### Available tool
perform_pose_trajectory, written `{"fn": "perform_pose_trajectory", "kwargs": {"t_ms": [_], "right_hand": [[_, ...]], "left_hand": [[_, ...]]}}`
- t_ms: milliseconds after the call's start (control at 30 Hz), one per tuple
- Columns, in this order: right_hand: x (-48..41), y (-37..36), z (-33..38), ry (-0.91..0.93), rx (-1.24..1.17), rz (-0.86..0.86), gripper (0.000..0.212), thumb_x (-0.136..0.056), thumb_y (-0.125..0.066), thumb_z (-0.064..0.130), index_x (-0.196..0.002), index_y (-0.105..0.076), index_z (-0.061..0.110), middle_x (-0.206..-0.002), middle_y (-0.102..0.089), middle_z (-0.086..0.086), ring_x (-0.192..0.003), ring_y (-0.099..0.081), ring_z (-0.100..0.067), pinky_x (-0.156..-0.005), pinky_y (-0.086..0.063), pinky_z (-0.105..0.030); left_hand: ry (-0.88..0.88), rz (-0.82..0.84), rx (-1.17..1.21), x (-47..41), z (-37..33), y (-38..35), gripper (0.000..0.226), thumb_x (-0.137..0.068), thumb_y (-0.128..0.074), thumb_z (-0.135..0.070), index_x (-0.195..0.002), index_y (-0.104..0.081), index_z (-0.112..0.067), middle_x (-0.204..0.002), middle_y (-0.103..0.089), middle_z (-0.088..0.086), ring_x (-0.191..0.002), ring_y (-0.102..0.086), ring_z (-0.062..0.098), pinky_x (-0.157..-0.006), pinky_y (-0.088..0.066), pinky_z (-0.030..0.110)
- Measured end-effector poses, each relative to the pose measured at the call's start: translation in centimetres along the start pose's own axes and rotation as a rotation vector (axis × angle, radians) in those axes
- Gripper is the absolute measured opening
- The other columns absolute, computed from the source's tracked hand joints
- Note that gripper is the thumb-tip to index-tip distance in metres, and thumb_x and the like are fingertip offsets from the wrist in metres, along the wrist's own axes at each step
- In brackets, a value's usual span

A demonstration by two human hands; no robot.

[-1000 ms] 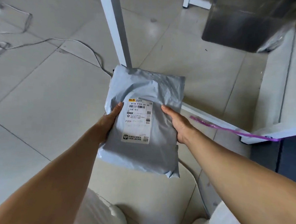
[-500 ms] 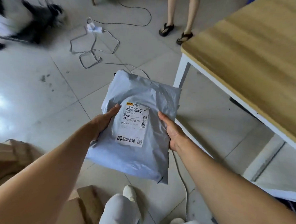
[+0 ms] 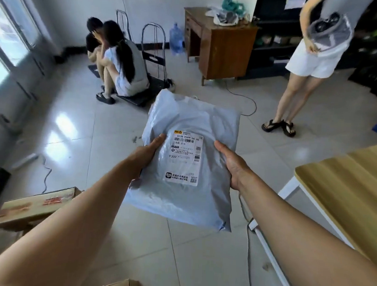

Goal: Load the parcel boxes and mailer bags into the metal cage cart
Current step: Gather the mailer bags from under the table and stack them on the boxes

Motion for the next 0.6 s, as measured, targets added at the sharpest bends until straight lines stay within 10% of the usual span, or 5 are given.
{"fn": "perform_pose_trajectory", "kwargs": {"t_ms": [133,400,600], "right_hand": [[-2.7,-4.2,1.6,0.020,0.069,0.111,0.050,-0.081,-0.070,0.041,-0.121,-0.066,0.012,-0.114,-0.071,-0.008,-0.097,-0.069,-0.024,-0.086,-0.055,-0.034],[-10.2,-12.3,4.2,-0.069,0.248,0.409,0.031,-0.089,-0.062,0.037,-0.111,-0.069,0.016,-0.090,-0.076,-0.004,-0.076,-0.072,-0.017,-0.070,-0.055,-0.029],[-15.7,-18.3,5.7,-0.115,0.464,0.631,0.071,-0.063,-0.080,0.057,-0.122,-0.066,0.020,-0.123,-0.067,-0.003,-0.120,-0.059,-0.021,-0.107,-0.041,-0.042]], "left_hand": [[-0.045,-0.101,0.036,0.3,-1.7,3.4,0.081,-0.062,-0.066,-0.077,-0.113,-0.069,-0.014,-0.102,-0.075,0.006,-0.094,-0.072,0.027,-0.087,-0.056,0.039],[-0.054,-0.451,0.192,-0.4,-2.0,8.8,0.081,-0.068,-0.065,-0.072,-0.117,-0.065,-0.007,-0.111,-0.071,0.008,-0.098,-0.068,0.024,-0.094,-0.052,0.036],[-0.066,-0.673,0.388,0.2,-2.3,9.8,0.064,-0.079,-0.064,-0.060,-0.116,-0.065,-0.008,-0.106,-0.072,0.006,-0.091,-0.069,0.020,-0.075,-0.055,0.028]]}}
Point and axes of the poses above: each hand's wrist, its own x-axis away from the middle knuckle, its own y-axis out of the back of the hand, z = x × y, the point moved 3 cm from there along -x, towards the middle knuckle
